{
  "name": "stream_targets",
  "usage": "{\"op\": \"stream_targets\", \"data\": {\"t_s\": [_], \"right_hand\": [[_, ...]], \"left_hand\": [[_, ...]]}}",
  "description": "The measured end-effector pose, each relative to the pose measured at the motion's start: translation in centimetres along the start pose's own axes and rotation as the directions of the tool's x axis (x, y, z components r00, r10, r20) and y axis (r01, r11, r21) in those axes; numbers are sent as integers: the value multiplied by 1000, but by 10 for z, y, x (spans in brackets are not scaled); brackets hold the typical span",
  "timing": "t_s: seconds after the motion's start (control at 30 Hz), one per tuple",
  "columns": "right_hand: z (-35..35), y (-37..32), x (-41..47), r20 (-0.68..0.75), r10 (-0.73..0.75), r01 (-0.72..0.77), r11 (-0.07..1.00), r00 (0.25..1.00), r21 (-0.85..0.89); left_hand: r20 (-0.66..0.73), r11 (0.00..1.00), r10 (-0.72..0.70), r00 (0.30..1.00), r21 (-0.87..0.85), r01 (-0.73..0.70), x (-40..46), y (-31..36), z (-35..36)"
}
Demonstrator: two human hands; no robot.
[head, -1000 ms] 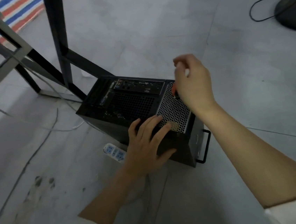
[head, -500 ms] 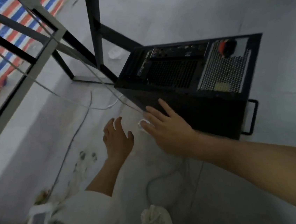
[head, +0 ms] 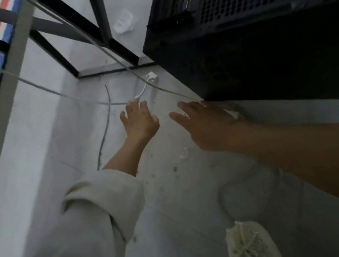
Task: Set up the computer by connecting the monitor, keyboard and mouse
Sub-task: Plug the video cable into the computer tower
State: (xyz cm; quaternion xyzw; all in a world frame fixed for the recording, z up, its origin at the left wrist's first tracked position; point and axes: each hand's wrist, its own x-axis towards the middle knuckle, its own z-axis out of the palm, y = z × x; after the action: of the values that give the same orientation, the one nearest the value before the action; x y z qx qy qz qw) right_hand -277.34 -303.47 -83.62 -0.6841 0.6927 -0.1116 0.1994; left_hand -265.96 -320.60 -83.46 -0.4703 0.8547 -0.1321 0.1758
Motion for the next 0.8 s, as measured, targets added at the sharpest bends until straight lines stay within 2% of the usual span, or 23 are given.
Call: {"op": "stream_targets", "data": {"t_s": [0.13,0.27,0.4,0.47,0.53,0.6,0.67,0.7,0.8], "right_hand": [[17,11,3,7,113,-113,990,994,90],[31,26,-1,-185,224,-208,973,957,104],[41,33,1,-60,336,-323,933,940,162],[46,33,2,-79,340,-322,929,937,181],[43,33,3,-144,309,-281,941,940,186],[39,35,3,-155,321,-293,939,934,179],[33,39,2,-35,362,-353,923,932,153],[30,41,3,-24,357,-351,927,934,135],[25,45,6,-12,317,-313,942,948,125]], "left_hand": [[61,983,-25,998,184,14,43,-9,2],[172,958,-110,979,281,58,78,-22,8],[264,991,-87,961,123,55,84,-15,30],[342,998,-56,938,-4,61,81,-5,45],[389,995,-67,919,-39,89,77,3,58],[390,992,-84,917,-52,113,71,9,67],[385,987,-72,920,-105,121,64,13,71],[372,985,-61,926,-125,115,61,14,71],[266,980,-64,962,-165,111,47,10,67]]}}
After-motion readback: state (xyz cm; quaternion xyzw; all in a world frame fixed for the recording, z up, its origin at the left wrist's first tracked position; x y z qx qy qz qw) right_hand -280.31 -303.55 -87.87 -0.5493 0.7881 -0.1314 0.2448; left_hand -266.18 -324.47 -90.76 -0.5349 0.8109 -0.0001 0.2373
